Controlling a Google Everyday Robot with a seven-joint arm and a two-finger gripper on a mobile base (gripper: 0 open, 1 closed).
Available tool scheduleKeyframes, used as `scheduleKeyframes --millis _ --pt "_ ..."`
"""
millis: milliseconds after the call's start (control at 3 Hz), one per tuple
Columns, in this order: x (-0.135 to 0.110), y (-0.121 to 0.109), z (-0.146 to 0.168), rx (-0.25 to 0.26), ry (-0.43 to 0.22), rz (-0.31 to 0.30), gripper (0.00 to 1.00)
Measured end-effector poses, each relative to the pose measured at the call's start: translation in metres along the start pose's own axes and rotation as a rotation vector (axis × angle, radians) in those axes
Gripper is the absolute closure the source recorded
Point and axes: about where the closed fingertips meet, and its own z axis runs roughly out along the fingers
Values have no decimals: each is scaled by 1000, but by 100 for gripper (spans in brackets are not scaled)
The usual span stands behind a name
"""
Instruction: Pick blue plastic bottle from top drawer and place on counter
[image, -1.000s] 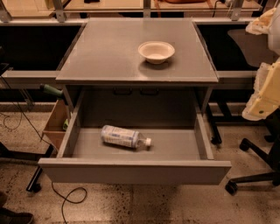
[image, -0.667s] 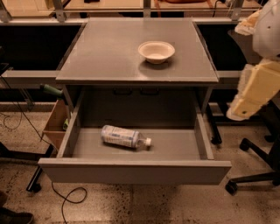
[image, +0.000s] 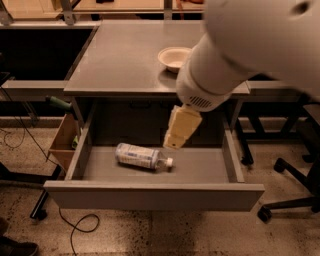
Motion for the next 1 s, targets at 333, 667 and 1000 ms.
scheduleKeyframes --millis 333,667,1000 --pt "-66 0 105 19 -31 -39 0" --pt "-61 -5 94 44 -17 -28 0" --pt "-61 -5 94 44 -17 -28 0"
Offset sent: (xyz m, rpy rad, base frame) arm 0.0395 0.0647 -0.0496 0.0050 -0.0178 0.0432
